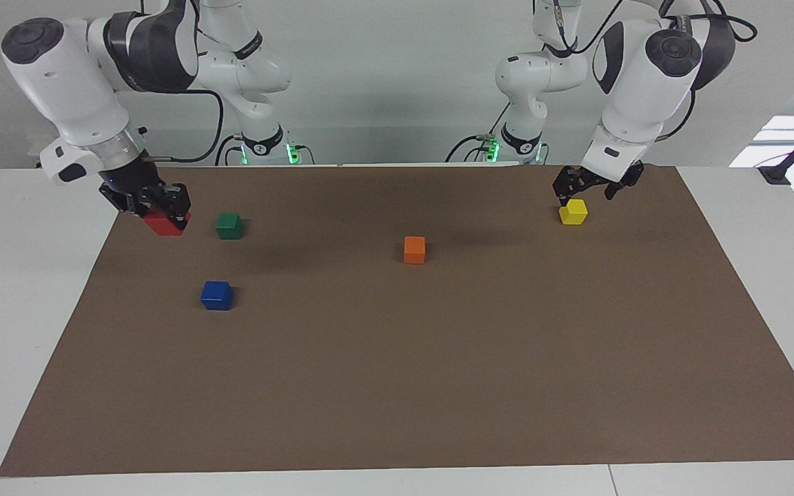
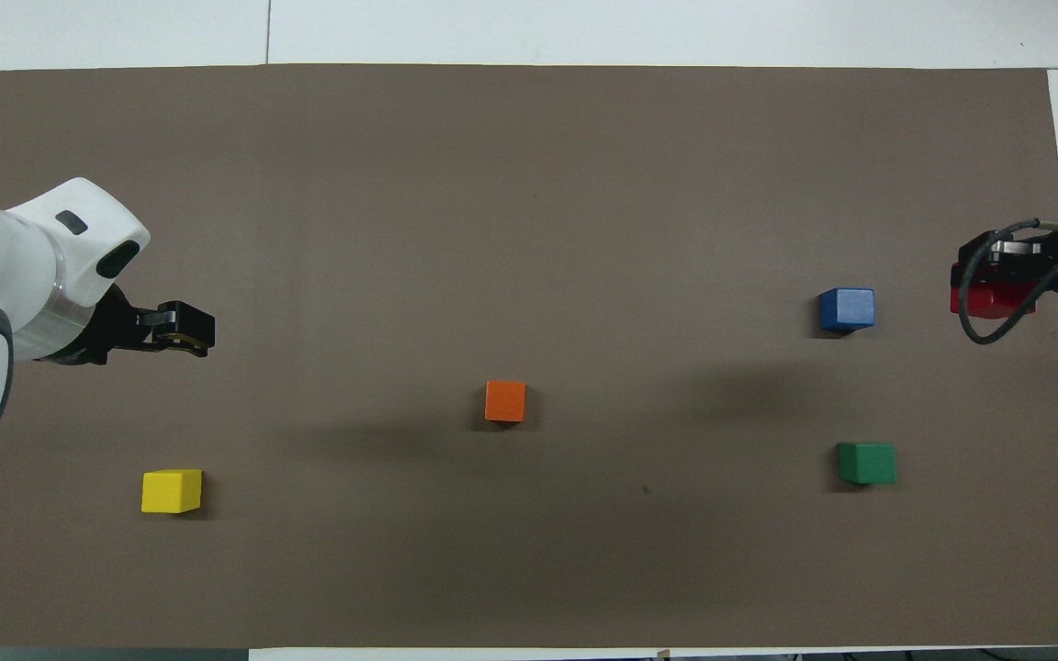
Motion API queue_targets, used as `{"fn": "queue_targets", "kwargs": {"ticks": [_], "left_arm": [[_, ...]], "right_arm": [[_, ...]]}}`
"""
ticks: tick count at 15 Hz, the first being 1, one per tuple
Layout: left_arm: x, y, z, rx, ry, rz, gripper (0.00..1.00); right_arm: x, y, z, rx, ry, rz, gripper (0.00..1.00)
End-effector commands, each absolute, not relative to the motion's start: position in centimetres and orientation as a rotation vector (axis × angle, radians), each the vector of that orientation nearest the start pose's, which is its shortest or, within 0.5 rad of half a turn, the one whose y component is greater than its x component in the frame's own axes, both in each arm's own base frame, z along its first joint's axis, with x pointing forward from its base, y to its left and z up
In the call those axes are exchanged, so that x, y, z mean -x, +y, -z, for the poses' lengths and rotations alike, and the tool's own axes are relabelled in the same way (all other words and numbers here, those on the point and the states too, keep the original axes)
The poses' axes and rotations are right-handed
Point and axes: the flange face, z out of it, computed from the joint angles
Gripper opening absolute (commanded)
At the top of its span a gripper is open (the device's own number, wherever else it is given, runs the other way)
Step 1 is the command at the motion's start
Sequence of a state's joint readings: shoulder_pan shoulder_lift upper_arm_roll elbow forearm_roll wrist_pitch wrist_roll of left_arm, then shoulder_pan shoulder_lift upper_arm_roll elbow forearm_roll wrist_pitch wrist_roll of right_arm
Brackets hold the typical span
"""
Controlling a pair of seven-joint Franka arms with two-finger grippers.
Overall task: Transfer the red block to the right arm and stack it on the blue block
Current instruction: 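Carry the red cube with the right gripper above the blue cube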
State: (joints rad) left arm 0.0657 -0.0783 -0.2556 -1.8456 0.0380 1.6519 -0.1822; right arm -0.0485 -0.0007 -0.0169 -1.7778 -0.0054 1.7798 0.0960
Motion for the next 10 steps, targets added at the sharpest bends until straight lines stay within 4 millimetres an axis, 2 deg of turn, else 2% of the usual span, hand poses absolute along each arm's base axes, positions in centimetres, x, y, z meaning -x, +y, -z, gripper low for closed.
{"fn": "queue_targets", "kwargs": {"ticks": [1,2,3,5,7,10], "left_arm": [[-52.9,-10.5,-53.3,3.081,0.151,-0.197,1.00],[-53.5,-10.8,-52.7,3.079,0.161,-0.237,1.00],[-53.4,-10.8,-53.0,3.078,0.165,-0.247,1.00],[-52.2,-10.3,-53.7,3.074,0.154,-0.231,1.00],[-51.2,-10.3,-53.2,3.067,0.150,-0.228,1.00],[-51.3,-10.3,-53.2,3.072,0.151,-0.193,1.00]], "right_arm": [[-57.0,-2.8,-51.3,3.183,0.255,-0.030,0.00],[-57.2,-3.0,-50.6,3.185,0.265,-0.050,0.00],[-57.1,-2.9,-49.3,3.190,0.270,-0.086,0.00],[-57.7,-3.5,-47.4,3.196,0.283,-0.069,0.00],[-58.2,-3.7,-45.9,3.209,0.277,-0.056,0.00],[-59.1,-4.0,-43.4,3.225,0.283,-0.072,0.00]]}}
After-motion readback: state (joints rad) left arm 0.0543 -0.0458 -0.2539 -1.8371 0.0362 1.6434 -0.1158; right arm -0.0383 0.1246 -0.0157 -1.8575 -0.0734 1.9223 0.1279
